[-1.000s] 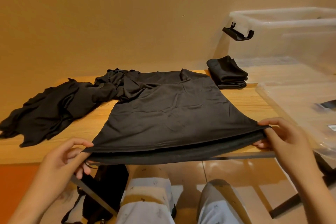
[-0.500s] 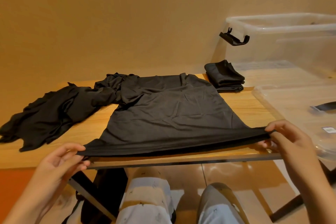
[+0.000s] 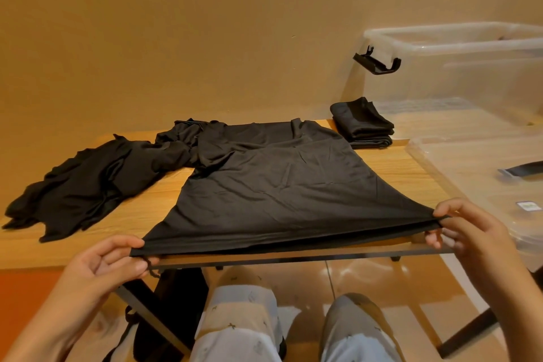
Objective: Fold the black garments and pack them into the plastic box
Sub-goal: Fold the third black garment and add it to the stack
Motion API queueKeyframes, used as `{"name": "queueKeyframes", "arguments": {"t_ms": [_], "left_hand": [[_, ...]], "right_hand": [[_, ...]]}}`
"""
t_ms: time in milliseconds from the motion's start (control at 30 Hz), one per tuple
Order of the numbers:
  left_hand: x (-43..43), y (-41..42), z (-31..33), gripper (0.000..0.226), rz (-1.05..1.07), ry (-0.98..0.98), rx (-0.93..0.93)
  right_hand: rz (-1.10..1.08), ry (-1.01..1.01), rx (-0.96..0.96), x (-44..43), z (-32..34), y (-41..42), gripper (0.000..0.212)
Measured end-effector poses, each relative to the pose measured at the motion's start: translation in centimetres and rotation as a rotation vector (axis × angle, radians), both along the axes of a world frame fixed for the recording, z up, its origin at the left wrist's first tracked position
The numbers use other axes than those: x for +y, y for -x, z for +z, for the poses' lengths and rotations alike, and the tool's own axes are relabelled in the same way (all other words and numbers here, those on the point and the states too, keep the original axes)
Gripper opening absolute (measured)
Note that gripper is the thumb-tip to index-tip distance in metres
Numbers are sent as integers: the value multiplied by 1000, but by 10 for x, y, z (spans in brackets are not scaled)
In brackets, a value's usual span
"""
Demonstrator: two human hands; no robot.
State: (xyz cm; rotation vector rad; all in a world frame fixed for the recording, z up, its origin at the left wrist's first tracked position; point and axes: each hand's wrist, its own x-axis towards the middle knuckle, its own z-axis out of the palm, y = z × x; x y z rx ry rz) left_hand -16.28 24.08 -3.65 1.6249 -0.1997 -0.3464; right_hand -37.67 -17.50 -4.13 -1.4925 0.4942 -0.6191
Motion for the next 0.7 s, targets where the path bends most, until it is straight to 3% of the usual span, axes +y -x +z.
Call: {"name": "queueKeyframes", "arguments": {"t_ms": [67, 100, 200, 233, 333, 400, 600, 700], "left_hand": [[3, -2, -4, 87, 4, -77, -35], [3, -2, -5, 80, 16, -99, -47], [-2, -3, -5, 30, 75, -100, -80], [-3, -3, -6, 27, 91, -114, -93], [-6, -4, -5, 24, 146, -125, -135], [-8, -4, -4, 22, 175, -124, -161], [-14, 0, 5, 16, 175, -137, -218], [-16, 1, 11, 15, 188, -179, -299]], "right_hand": [[26, -5, 0, -1, 1, 4, 19], [31, -2, 0, -1, 0, 5, 14], [38, 38, 23, -2, -3, 7, 17], [63, 34, 31, 1, -2, 9, 25], [92, 37, 60, 3, -2, 10, 99], [65, 46, 41, 5, -1, 8, 113], [-21, 128, -19, 12, 3, 3, 102], [-44, 152, -37, 16, 10, 2, 64]]}}
